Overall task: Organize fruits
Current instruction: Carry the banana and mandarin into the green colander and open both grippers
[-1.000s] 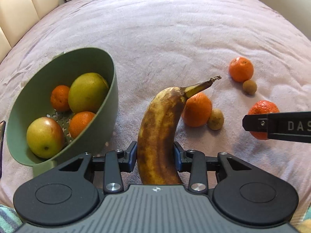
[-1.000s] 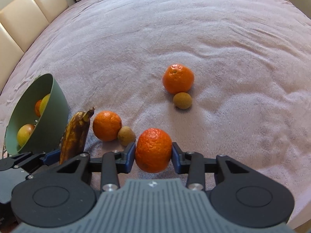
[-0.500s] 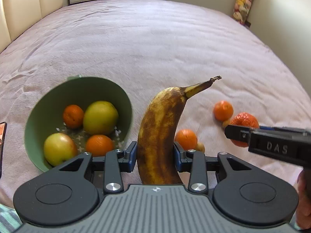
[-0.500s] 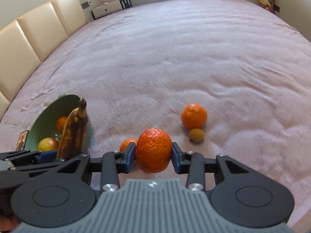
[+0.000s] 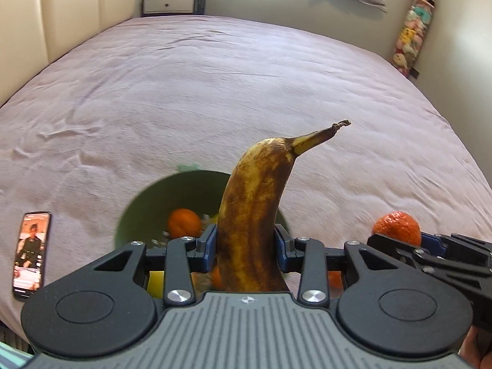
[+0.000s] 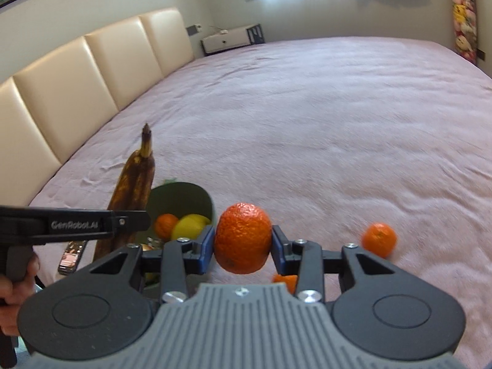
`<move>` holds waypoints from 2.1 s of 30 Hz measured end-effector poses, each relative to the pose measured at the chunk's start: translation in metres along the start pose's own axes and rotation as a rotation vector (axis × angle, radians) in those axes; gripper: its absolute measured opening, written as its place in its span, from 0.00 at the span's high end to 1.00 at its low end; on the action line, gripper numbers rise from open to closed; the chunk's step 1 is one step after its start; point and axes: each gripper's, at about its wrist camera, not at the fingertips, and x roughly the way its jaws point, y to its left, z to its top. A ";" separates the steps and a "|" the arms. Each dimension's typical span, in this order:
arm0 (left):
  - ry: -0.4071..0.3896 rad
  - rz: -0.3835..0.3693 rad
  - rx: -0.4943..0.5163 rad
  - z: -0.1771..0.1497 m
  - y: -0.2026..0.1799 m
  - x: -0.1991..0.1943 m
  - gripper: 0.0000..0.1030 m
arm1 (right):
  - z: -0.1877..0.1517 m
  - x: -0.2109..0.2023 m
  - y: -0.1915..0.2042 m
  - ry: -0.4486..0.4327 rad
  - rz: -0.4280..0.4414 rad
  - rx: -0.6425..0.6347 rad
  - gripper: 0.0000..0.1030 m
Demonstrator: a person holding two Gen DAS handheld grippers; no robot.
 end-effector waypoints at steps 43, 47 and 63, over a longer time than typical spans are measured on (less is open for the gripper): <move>0.227 -0.007 -0.019 -0.007 0.042 0.094 0.58 | -0.017 0.140 0.081 0.203 0.064 -0.551 0.65; 0.226 -0.022 -0.061 -0.005 0.046 0.094 0.56 | -0.018 0.143 0.081 0.204 0.060 -0.547 0.66; 0.186 -0.076 -0.171 0.001 0.061 0.078 0.47 | -0.022 0.130 0.085 0.157 0.050 -0.532 0.54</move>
